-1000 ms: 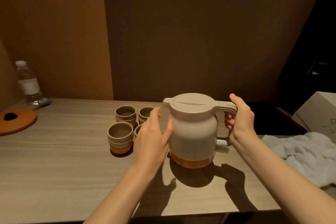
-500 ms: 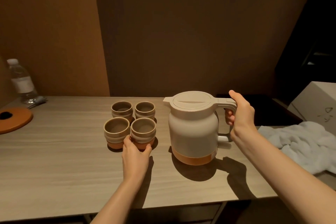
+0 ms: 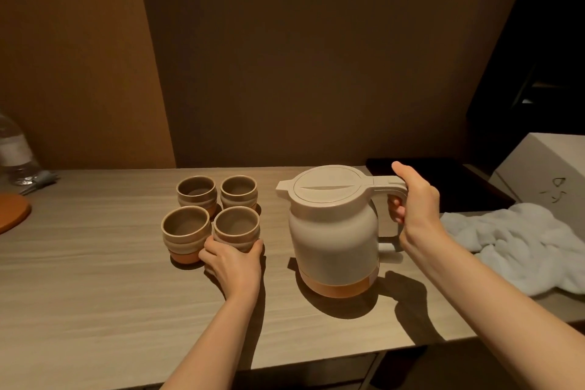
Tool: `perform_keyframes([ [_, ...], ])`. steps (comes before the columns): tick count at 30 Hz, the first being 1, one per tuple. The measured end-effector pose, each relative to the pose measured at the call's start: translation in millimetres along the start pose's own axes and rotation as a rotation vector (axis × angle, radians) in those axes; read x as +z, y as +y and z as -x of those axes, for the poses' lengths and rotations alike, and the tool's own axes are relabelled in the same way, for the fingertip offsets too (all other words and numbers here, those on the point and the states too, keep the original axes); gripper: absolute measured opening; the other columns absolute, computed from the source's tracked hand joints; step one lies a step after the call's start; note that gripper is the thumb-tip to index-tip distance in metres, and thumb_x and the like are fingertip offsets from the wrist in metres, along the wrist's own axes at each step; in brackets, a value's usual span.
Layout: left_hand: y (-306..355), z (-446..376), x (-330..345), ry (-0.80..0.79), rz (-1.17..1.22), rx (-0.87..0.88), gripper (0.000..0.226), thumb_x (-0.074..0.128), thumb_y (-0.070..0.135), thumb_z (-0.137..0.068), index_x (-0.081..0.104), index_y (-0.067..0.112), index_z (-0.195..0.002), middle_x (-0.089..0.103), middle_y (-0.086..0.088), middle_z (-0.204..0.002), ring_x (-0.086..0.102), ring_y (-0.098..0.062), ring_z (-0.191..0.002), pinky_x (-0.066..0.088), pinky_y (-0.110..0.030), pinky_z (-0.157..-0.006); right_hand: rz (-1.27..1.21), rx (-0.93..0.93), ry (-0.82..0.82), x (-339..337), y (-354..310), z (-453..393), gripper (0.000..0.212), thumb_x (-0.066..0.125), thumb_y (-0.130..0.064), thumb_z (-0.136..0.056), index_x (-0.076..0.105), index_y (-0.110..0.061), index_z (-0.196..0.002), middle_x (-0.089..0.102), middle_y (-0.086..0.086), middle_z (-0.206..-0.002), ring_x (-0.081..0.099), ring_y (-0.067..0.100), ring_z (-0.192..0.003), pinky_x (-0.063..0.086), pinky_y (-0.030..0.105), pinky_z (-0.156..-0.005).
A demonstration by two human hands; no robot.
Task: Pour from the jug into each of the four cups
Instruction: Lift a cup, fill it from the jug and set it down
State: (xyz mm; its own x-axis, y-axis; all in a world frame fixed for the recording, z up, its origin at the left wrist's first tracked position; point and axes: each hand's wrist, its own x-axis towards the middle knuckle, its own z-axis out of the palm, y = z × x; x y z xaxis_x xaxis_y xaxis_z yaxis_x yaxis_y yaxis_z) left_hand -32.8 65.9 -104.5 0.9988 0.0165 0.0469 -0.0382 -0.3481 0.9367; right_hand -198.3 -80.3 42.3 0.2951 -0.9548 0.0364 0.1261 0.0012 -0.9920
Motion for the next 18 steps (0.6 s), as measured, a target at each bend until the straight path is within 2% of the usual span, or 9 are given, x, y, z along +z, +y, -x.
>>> perform_keyframes([
  [4, -3.4, 1.6, 4.3, 0.047, -0.045, 0.028, 0.098, 0.091, 0.029, -0.058, 0.031, 0.009, -0.132, 0.035, -0.02, -0.133, 0.043, -0.04, -0.119, 0.043, -0.05, -0.1, 0.008, -0.002, 0.01, -2.1, 0.9, -2.4, 0.038, 0.061, -0.039, -0.088, 0.057, -0.014, -0.06, 0.049, -0.005, -0.051, 0.041, 0.007, -0.046, 0.031, 0.018, -0.043],
  [7, -4.0, 1.0, 4.9, 0.063, -0.032, 0.036, 0.096, 0.092, 0.028, -0.055, 0.033, 0.01, -0.129, 0.035, -0.02, -0.132, 0.042, -0.038, -0.118, 0.044, -0.048, -0.098, 0.005, 0.003, 0.006, -3.1, 2.4, -3.7, 0.037, 0.061, -0.038, -0.089, 0.057, -0.015, -0.06, 0.049, -0.005, -0.051, 0.04, 0.007, -0.046, 0.031, 0.018, -0.043],
  [11, -0.8, 4.0, 5.3, 0.055, 0.033, 0.052, 0.09, 0.092, 0.018, -0.056, 0.034, 0.008, -0.125, 0.041, -0.02, -0.13, 0.047, -0.036, -0.117, 0.046, -0.04, -0.09, 0.013, 0.01, -0.002, -3.1, 5.2, -4.8, 0.038, 0.061, -0.039, -0.088, 0.057, -0.014, -0.059, 0.049, -0.003, -0.052, 0.04, 0.006, -0.045, 0.031, 0.018, -0.044],
  [14, -2.0, 4.6, 5.1, 0.019, 0.061, 0.096, 0.085, 0.09, 0.012, -0.058, 0.032, 0.012, -0.12, 0.048, -0.019, -0.126, 0.052, -0.037, -0.116, 0.049, -0.043, -0.088, 0.004, 0.01, -0.012, -3.9, 7.2, -4.8, 0.039, 0.062, -0.038, -0.088, 0.056, -0.014, -0.057, 0.048, -0.005, -0.048, 0.039, 0.006, -0.043, 0.03, 0.019, -0.044],
  [18, -5.5, -2.5, 1.4, 0.003, -0.024, 0.226, 0.099, 0.091, 0.014, -0.054, 0.03, 0.018, -0.132, 0.043, -0.015, -0.132, 0.04, -0.035, -0.125, 0.042, -0.049, -0.1, 0.002, 0.007, -0.009, -6.3, 8.2, -4.9, 0.04, 0.062, -0.037, -0.087, 0.055, -0.014, -0.055, 0.046, -0.004, -0.047, 0.038, 0.006, -0.041, 0.029, 0.019, -0.042],
])
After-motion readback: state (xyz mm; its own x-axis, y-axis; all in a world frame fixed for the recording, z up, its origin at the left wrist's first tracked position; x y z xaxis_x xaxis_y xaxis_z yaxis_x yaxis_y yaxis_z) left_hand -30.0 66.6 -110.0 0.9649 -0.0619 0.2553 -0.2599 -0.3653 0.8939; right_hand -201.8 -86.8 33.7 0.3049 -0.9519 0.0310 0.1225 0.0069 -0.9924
